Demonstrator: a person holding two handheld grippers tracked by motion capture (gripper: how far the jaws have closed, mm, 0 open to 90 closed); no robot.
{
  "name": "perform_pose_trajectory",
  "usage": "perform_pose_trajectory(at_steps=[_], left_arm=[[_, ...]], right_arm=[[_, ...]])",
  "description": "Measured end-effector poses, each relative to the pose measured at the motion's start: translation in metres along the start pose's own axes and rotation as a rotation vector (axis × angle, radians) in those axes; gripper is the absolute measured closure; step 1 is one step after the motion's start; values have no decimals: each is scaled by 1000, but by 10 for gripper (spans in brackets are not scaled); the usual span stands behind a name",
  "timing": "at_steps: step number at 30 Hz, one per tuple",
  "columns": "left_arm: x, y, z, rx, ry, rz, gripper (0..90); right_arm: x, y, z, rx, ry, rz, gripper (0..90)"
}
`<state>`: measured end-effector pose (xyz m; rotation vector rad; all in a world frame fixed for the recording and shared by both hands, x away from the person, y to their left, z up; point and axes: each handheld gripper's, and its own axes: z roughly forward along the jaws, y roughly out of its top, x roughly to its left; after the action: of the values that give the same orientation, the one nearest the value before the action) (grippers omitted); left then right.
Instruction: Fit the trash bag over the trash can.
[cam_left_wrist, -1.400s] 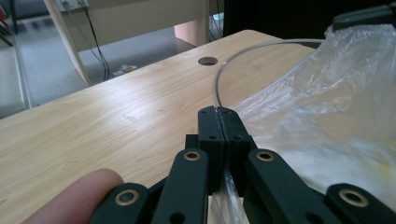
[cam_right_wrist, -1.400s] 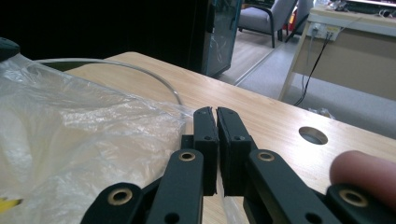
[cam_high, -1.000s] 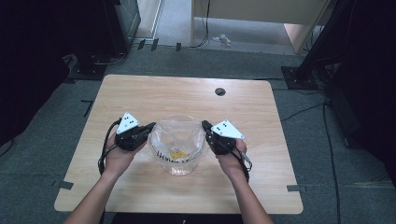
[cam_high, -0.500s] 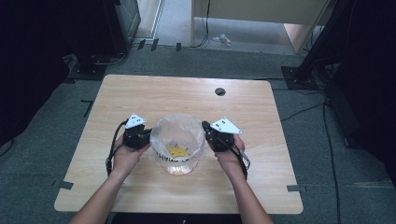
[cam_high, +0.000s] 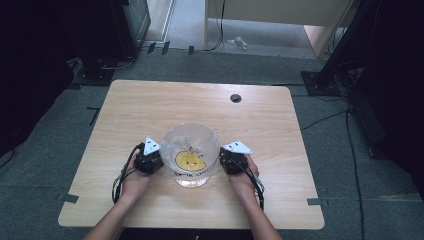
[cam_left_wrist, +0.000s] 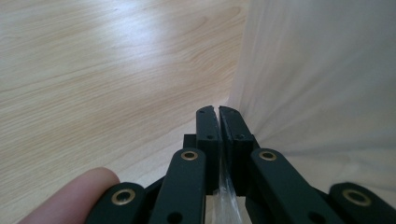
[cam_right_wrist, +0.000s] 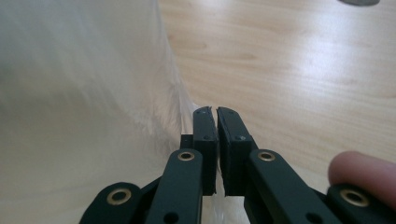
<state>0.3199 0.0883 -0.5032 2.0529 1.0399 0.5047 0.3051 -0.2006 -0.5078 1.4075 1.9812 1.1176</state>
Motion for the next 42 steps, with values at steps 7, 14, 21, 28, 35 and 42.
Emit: perform_pose_trajectory(at_steps=[7, 14, 21, 28, 35, 42], left_arm=[[-6, -13, 4, 18, 54, 75, 865], [-13, -18, 2, 12, 141, 190, 847], [0, -20, -7, -14, 106, 26, 573], [9, -12, -44, -142, 3, -62, 488], [8, -15, -75, -217, -103, -94, 436], [-1, -35, -95, -249, -213, -89, 383]], right_arm=[[-2, -13, 2, 55, 7, -2, 890], [-4, -17, -2, 88, 7, -17, 900], [-10, -19, -10, 43, 50, 30, 720], [-12, -4, -42, -63, 82, 27, 627], [-3, -7, -71, -100, 123, -20, 590], [0, -27, -88, -96, 224, -52, 508]])
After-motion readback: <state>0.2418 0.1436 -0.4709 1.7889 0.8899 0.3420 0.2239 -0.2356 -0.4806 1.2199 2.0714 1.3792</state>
